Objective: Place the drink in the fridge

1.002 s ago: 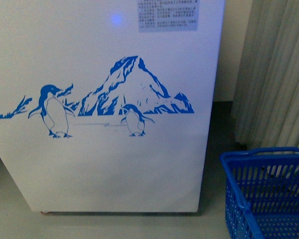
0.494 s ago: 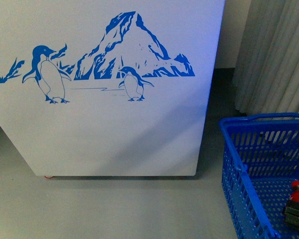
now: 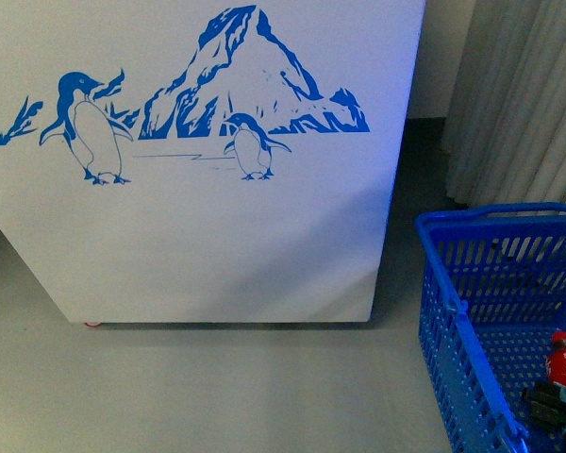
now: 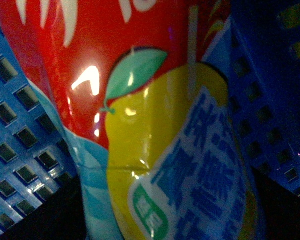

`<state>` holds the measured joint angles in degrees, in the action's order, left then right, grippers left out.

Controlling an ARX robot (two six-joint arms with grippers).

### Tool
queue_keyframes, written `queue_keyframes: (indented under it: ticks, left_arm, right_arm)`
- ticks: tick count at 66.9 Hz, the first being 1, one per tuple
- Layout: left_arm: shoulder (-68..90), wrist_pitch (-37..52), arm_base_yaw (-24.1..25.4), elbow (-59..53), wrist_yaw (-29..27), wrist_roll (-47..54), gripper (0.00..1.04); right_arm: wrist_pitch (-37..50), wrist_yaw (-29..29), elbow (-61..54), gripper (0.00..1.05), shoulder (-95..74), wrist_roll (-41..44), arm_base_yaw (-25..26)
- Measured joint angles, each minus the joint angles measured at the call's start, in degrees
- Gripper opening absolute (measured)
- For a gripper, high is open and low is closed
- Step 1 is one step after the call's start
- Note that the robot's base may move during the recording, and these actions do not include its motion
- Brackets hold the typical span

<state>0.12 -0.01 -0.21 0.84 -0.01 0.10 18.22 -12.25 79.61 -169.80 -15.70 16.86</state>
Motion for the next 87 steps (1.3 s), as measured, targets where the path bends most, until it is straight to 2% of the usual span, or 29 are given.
queue_keyframes:
  ticks: [16,23,29,37,46,53,59,69,80,87]
  left_arm:
    - [0.0,0.0,0.0,0.0,0.0,0.0,0.97]
    - [0.0,0.0,0.0,0.0,0.0,0.0,0.97]
    - [0.0,0.0,0.0,0.0,0.0,0.0,0.97]
    - [0.0,0.0,0.0,0.0,0.0,0.0,0.97]
    - [0.0,0.0,0.0,0.0,0.0,0.0,0.97]
    - [0.0,0.0,0.0,0.0,0.0,0.0,0.97]
    - [0.0,0.0,0.0,0.0,0.0,0.0,0.97]
    - [0.0,0.0,0.0,0.0,0.0,0.0,0.97]
    - [0.0,0.0,0.0,0.0,0.0,0.0,0.97]
    - [0.0,0.0,0.0,0.0,0.0,0.0,0.97]
  right_arm:
    - [4.6,3.9,-9.9,0.49,7.6,-0.5,-1.9]
    - [10.1,3.9,-16.7,0.43,14.5,1.8,-4.4]
    - [15.6,6.2,-24.3,0.42,25.8,3.0,-7.0]
    - [16.8,8.3,-32.2,0.41,43.4,4.5,-9.8]
    - [12.3,9.3,-38.6,0.41,63.7,5.7,-11.4]
    - [4.4,9.1,-42.1,0.41,83.4,6.4,-12.4]
    - [-4.6,8.5,-42.5,0.41,103.8,6.3,-14.2]
    - [-9.5,6.7,-42.2,0.41,120.5,6.3,-18.0]
    - [-14.0,-0.1,-42.0,0.41,134.0,6.8,-24.9]
    - [-16.3,-8.0,-42.4,0.41,141.0,8.0,-31.4]
